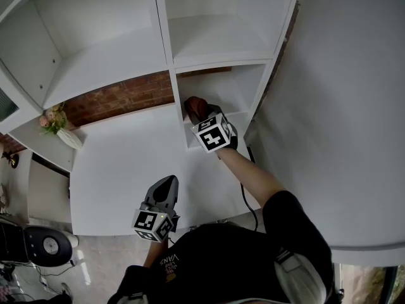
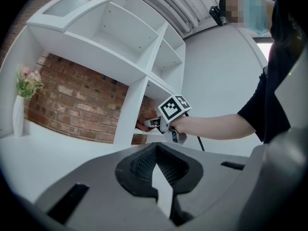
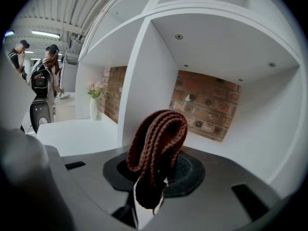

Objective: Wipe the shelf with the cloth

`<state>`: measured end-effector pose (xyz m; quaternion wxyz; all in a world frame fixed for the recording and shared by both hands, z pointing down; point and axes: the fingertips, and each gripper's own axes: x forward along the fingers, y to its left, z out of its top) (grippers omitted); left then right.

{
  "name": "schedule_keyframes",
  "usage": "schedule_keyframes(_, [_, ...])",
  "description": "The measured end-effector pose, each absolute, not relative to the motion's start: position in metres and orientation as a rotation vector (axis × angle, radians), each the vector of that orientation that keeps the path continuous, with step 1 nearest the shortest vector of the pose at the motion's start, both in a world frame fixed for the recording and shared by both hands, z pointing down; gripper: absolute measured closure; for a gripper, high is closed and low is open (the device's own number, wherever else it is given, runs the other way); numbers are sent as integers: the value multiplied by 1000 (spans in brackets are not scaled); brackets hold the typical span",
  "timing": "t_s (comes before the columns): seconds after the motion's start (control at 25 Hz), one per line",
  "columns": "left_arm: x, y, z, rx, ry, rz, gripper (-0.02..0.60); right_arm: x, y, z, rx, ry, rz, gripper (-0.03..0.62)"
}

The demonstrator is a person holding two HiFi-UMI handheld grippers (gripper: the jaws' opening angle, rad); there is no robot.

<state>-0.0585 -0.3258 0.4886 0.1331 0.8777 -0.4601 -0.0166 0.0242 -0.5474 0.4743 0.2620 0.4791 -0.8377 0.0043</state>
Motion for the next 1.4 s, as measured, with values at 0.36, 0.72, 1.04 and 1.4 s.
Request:
schedule_keyframes(0.36, [-35, -334, 490, 2588, -1249, -36, 575, 116, -559, 476, 1485, -2133, 63, 502])
schedule_keyframes(0.72, [-8, -339, 491, 2620, -1172, -36, 575, 200, -559, 482, 1605, -1907, 5, 502])
schedule_keyframes(1.04, [-9, -337, 489, 2619, -1176, -35, 575, 199, -555, 475, 1629, -1942, -5, 501])
schedule_keyframes(1.4, [-28, -332, 488, 2614, -1207, -35, 575, 174, -538, 456, 1678, -2064, -8, 500])
